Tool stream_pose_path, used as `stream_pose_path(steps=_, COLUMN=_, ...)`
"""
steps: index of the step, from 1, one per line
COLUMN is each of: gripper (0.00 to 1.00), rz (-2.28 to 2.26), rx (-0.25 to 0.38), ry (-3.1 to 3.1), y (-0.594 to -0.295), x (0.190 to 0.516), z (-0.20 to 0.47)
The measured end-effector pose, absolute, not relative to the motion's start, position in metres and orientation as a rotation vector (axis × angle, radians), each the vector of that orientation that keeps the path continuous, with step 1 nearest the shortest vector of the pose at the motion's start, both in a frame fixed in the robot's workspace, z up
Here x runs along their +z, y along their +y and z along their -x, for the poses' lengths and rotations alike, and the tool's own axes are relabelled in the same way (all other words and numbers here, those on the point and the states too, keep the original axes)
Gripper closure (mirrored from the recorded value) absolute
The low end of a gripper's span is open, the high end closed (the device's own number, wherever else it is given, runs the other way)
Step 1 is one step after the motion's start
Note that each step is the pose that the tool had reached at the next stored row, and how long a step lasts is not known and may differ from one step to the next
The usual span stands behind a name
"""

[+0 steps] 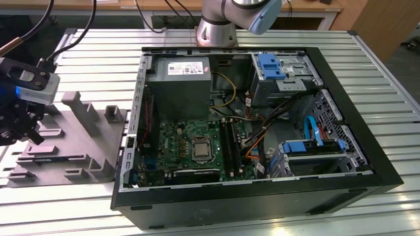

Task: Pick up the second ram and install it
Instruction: 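Pick up the second ram and move it above second insertion slot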

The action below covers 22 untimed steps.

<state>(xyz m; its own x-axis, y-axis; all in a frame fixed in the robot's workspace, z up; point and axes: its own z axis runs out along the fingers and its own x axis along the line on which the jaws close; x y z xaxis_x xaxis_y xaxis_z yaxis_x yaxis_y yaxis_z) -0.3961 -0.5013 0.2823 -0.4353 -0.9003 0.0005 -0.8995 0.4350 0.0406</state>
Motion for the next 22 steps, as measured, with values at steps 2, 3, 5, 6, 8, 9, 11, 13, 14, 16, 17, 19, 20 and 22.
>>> stream_pose_path(steps=2, gripper=0.89, rz=-1.704, rx=-0.053, ry=-2.612, y=-0.5013, x=0.2818, z=0.3961)
stream_pose_path(steps=3, gripper=0.89, rz=-1.729, rx=-0.052, ry=-2.595, y=-0.5013, x=0.2815, z=0.3961)
stream_pose_path(steps=5, gripper=0.89, rz=-1.775, rx=-0.052, ry=-2.563, y=-0.5013, x=0.2810, z=0.3961)
stream_pose_path(steps=6, gripper=0.89, rz=-1.798, rx=-0.051, ry=-2.547, y=-0.5013, x=0.2807, z=0.3961)
stream_pose_path(steps=8, gripper=0.89, rz=-1.843, rx=-0.050, ry=-2.513, y=-0.5013, x=0.2802, z=0.3961)
stream_pose_path(steps=9, gripper=0.89, rz=-1.865, rx=-0.050, ry=-2.497, y=-0.5013, x=0.2799, z=0.3961)
stream_pose_path(steps=11, gripper=0.89, rz=-1.912, rx=-0.049, ry=-2.460, y=-0.5013, x=0.2794, z=0.3961)
stream_pose_path(steps=13, gripper=0.89, rz=-1.977, rx=-0.048, ry=-2.408, y=-0.5013, x=0.2785, z=0.3961)
stream_pose_path(steps=14, gripper=0.89, rz=-1.998, rx=-0.048, ry=-2.389, y=-0.5013, x=0.2782, z=0.3961)
stream_pose_path(steps=16, gripper=0.89, rz=-2.042, rx=-0.047, ry=-2.351, y=-0.5013, x=0.2777, z=0.3961)
stream_pose_path(steps=17, gripper=0.89, rz=-2.063, rx=-0.047, ry=-2.332, y=-0.5013, x=0.2776, z=0.3961)
stream_pose_path(steps=19, gripper=0.89, rz=-2.101, rx=-0.046, ry=-2.297, y=-0.5013, x=0.2774, z=0.3961)
stream_pose_path(steps=20, gripper=0.89, rz=-2.101, rx=-0.046, ry=-2.297, y=-0.5013, x=0.2774, z=0.3961)
stream_pose_path(steps=22, gripper=0.89, rz=-2.102, rx=-0.047, ry=-2.297, y=-0.5013, x=0.2773, z=0.3961)
